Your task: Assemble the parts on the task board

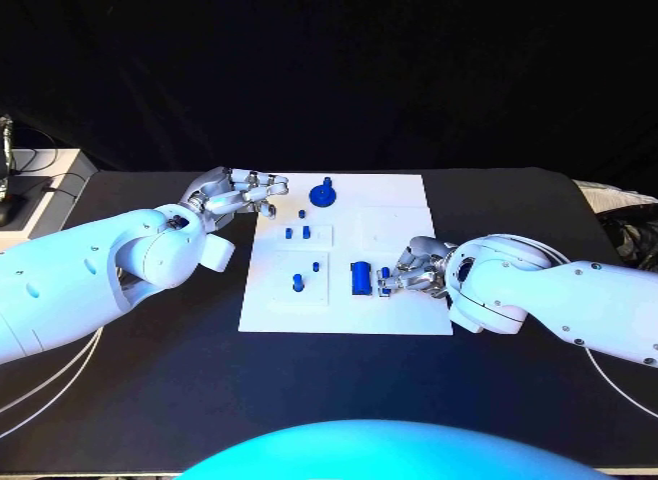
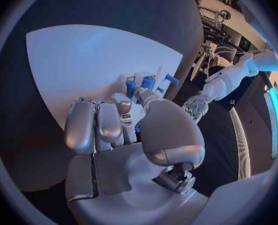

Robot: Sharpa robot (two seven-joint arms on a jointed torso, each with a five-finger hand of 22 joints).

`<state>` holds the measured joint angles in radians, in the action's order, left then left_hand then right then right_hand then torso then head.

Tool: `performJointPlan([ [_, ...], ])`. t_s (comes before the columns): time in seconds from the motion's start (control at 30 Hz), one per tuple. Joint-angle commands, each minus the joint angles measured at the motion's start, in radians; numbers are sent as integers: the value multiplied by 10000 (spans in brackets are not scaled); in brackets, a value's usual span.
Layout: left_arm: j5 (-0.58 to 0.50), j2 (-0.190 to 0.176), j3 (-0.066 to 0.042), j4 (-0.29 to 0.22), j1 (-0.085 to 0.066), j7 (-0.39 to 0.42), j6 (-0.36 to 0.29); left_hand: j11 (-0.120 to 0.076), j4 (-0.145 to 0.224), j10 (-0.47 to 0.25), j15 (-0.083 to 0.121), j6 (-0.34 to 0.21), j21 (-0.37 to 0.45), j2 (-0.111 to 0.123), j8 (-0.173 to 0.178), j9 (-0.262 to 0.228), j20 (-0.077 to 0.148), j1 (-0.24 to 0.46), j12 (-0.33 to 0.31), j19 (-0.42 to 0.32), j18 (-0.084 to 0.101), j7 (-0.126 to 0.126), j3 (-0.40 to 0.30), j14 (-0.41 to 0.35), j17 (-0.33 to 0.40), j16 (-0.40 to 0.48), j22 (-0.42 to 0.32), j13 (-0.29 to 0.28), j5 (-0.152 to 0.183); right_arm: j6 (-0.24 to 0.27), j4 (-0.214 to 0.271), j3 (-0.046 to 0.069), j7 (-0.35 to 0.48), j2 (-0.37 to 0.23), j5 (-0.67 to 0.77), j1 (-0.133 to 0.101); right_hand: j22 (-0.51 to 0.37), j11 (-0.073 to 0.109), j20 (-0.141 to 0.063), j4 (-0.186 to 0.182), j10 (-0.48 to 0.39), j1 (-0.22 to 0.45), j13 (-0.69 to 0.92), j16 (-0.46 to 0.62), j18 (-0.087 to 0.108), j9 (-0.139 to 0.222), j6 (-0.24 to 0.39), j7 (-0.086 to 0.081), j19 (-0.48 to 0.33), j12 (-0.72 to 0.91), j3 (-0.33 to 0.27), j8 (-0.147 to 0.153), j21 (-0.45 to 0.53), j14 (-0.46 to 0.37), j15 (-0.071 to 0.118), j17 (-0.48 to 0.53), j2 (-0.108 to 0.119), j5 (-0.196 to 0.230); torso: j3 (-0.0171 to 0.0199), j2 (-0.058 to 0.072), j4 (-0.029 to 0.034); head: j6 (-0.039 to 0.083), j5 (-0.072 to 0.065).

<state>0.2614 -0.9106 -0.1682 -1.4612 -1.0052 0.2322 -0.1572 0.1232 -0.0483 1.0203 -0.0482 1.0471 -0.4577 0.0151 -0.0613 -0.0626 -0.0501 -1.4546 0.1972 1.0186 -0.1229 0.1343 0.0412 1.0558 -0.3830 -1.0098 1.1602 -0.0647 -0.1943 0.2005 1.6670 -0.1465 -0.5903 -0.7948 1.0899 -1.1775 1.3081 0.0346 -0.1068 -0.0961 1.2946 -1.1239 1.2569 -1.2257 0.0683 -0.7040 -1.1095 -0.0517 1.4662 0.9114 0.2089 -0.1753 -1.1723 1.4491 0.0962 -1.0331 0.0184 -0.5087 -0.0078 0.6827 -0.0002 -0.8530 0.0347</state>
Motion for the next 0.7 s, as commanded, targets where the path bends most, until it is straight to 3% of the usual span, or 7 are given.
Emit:
performJointPlan([
  [0.03,12,7,-9,-31,1,43,171,-29,-29,-54,4,-47,54,-86,-41,-13,-36,23,51,27,-14,1,27,-52,12,-40,13,8,14,-416,70,-26,28,10,113,47,1598,49,-35,2707,76,35,-8,68,-56,-17,-43,22,426,-26,2664,40,34,-20,16,16,-99,-52,-4,-5,3,-16,14],
  [0.7,14,-2,-9,-37,1,33,178,-27,-29,-69,2,-49,97,-95,-39,-13,-36,23,56,44,-16,4,62,-51,18,-47,64,8,14,-529,145,-27,49,21,244,59,1596,50,-35,2721,80,35,-8,63,-55,-19,-46,24,424,-18,2646,41,42,-18,17,11,-102,-71,-8,-4,12,-30,51],
])
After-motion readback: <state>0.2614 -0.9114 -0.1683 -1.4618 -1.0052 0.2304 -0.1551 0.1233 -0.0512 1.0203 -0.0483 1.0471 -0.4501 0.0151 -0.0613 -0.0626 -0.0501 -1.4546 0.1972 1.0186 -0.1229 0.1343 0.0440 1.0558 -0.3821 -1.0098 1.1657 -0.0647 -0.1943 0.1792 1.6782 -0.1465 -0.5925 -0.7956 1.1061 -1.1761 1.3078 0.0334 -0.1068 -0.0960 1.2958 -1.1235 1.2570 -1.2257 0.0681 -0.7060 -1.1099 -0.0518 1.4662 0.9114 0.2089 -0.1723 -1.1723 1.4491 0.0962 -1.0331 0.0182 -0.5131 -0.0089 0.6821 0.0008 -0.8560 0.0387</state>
